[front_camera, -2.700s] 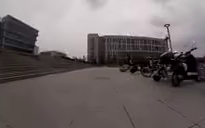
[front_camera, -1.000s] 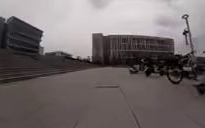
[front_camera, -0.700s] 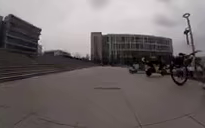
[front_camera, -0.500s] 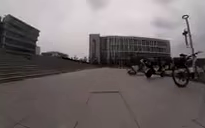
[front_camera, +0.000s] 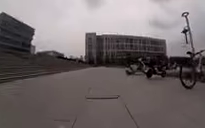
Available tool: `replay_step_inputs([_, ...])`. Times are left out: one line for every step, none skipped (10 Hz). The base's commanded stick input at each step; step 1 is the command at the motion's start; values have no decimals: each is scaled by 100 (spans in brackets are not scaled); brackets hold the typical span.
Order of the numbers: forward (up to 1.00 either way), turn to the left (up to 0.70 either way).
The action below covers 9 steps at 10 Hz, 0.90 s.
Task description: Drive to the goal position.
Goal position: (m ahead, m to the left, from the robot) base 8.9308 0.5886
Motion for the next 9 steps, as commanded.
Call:
replay_step_inputs([100, -13])
replay_step_inputs([100, -27])
replay_step_inputs([100, -27])
replay_step_inputs([100, -12])
replay_step_inputs([100, 0])
replay_step_inputs([100, 0])
replay_step_inputs([100, 0])
replay_step_inputs([100, -3])
replay_step_inputs([100, -27])
